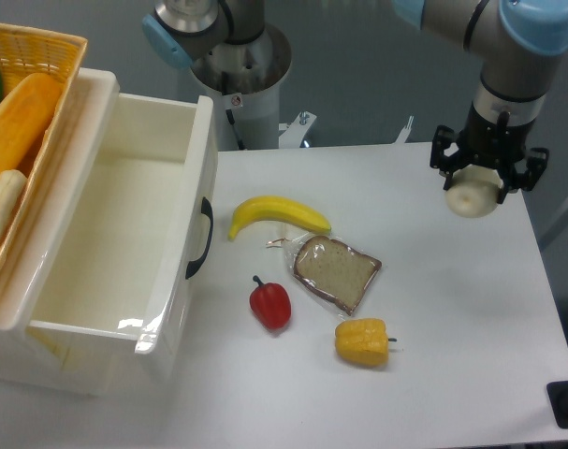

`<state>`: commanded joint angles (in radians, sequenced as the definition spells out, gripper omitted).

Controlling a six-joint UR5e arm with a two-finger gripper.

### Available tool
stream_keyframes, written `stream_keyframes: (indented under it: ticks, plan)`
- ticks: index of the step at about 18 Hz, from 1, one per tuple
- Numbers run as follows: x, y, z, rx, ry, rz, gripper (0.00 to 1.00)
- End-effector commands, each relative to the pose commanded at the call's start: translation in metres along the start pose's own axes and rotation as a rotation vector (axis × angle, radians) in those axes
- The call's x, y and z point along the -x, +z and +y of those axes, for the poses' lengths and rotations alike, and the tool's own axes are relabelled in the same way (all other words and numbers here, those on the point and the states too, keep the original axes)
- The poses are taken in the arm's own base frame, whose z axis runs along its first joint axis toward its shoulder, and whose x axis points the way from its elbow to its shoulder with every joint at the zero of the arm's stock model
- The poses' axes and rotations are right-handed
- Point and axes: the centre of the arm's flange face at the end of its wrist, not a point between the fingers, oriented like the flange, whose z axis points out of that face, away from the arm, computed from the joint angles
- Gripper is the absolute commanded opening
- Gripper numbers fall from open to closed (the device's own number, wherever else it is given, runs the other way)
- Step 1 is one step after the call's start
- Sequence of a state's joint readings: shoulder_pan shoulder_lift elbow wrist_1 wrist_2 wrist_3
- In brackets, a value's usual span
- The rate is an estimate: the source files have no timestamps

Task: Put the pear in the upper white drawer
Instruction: 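Carry the held pale pear across the table toward the open white drawer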

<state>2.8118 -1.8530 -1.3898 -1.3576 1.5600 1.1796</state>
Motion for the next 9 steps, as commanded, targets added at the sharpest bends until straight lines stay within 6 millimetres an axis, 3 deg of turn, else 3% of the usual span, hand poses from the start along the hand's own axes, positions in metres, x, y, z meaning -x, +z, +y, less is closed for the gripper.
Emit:
stream_keyframes:
  ticks: [9]
  plan:
    - [-0.020,-0.005,-0.002,0.014,0.004,0.033,0.09]
